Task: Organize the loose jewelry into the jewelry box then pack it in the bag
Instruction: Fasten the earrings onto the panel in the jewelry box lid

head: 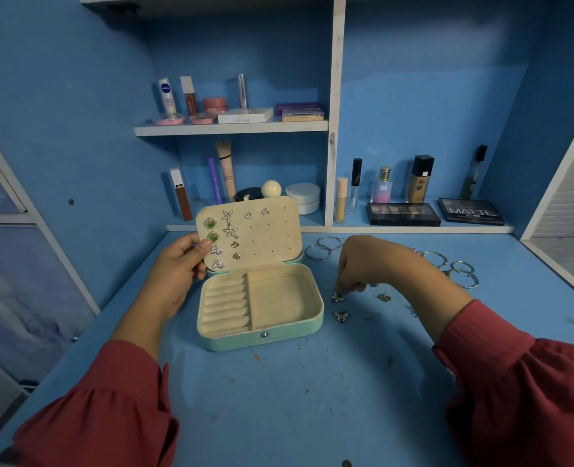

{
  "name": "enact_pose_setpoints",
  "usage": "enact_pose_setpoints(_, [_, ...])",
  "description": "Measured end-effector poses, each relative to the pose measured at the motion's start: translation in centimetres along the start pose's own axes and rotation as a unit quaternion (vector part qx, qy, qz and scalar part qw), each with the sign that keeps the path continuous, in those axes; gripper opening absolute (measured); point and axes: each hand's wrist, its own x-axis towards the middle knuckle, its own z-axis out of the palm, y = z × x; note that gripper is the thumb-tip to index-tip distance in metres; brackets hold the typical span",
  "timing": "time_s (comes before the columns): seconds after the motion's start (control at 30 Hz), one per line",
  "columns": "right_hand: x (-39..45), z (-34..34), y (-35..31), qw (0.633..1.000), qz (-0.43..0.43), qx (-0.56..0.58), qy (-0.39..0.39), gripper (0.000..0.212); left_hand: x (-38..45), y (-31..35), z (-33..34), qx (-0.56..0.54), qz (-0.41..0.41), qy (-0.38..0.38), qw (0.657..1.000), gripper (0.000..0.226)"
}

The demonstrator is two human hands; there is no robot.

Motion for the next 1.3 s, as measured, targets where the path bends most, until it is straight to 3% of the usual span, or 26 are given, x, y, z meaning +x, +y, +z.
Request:
enact_pose_setpoints(0.2, [0.0,0.6,-0.4,1.0,-0.002,-0.026,-0.01,0.016,0.1,-0.1,-0.1,0.003,0.002,-0.008,1.0,0.017])
enact_pose_setpoints(0.37, [-0.1,0.7,-0.6,1.0,-0.004,-0.014,-0.002,0.024,0.1,-0.1,-0.1,-0.008,-0.002,-0.001,1.0,0.017])
enact_pose_setpoints(0.57, [0.2,-0.4,-0.1,0.976,-0.032,0.188,0.101,0.008,0.0,0.0,-0.1,-0.006,-0.005,-0.005,1.0,0.016])
enact_pose_setpoints(0.67, [0.6,-0.6,0.1,0.945,-0.039,0.309,0.101,0.003,0.0,0.0,-0.1,-0.007,-0.006,-0.005,1.0,0.016])
enact_pose_setpoints(0.87, [0.7,-0.7,0.3,0.879,-0.049,0.465,0.094,0.014,-0.1,0.2,-0.1,-0.014,-0.006,-0.005,1.0,0.016])
enact_pose_setpoints(1.3, [1.8,1.1,-3.3,0.865,-0.101,0.449,0.2,0.034,-0.1,0.4,-0.1,-0.02,-0.007,-0.021,1.0,0.017])
